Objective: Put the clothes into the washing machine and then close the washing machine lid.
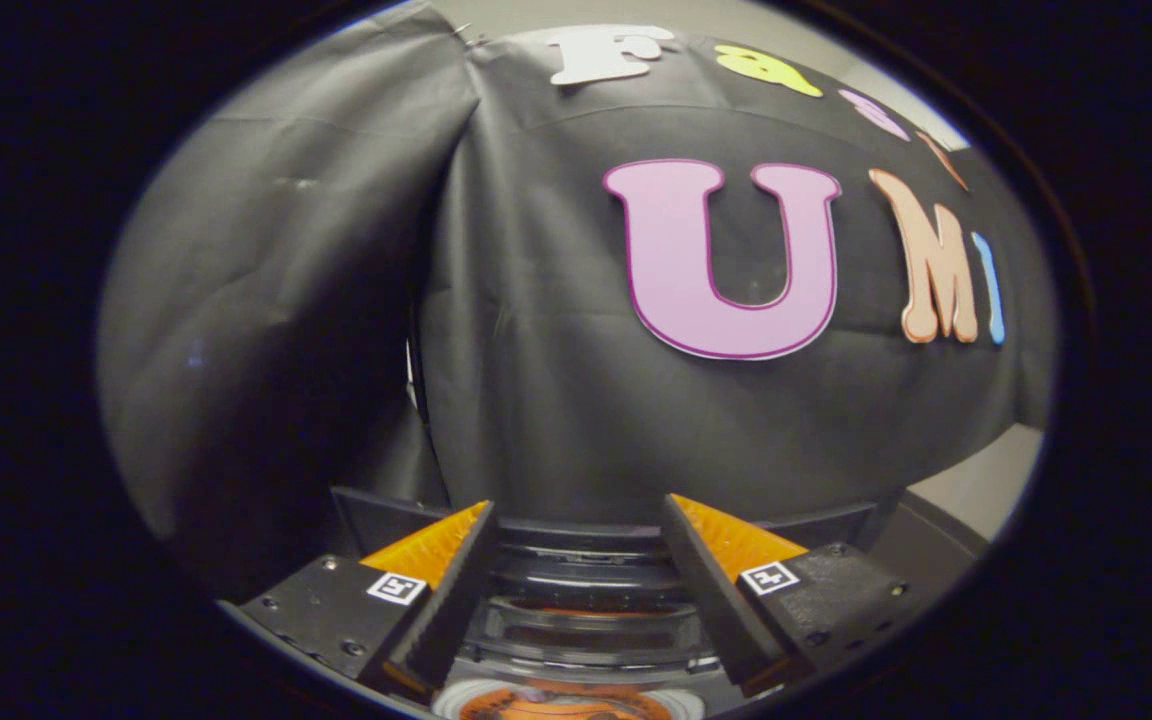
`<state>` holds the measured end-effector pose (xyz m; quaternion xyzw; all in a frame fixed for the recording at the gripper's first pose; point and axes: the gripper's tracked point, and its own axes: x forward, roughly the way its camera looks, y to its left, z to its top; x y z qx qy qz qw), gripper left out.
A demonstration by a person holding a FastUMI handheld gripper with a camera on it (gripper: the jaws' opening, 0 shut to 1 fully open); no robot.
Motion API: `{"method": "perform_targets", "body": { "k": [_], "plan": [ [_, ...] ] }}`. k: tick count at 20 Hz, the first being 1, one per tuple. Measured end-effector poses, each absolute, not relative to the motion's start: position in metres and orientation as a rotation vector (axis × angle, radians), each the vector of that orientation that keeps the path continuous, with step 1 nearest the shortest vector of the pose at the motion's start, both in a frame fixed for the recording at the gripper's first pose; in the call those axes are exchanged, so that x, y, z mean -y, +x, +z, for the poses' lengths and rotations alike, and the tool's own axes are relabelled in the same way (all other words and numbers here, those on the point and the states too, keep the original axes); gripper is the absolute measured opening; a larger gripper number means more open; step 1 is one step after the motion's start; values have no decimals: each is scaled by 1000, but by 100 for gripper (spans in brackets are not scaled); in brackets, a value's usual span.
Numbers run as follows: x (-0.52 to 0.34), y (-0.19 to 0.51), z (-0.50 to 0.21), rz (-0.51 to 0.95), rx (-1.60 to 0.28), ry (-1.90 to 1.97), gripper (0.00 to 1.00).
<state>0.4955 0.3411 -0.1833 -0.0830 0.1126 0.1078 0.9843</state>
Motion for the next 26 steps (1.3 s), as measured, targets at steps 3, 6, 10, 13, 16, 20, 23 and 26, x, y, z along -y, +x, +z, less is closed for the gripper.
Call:
{"method": "perform_targets", "body": {
  "k": [3,6,10,13,16,20,23,26],
  "plan": [
    [-337,495,-165,212,-151,-118,98],
    [-341,513,-175,173,-235,-33,98],
    [-334,521,-206,128,-408,-74,98],
    [-327,521,-198,106,-371,-67,100],
    [-329,523,-195,111,-345,-61,100],
    [-332,518,-196,127,-330,-58,100],
    [-332,516,-198,122,-328,-62,100],
    [-333,515,-198,122,-320,-64,100]
  ]
}}
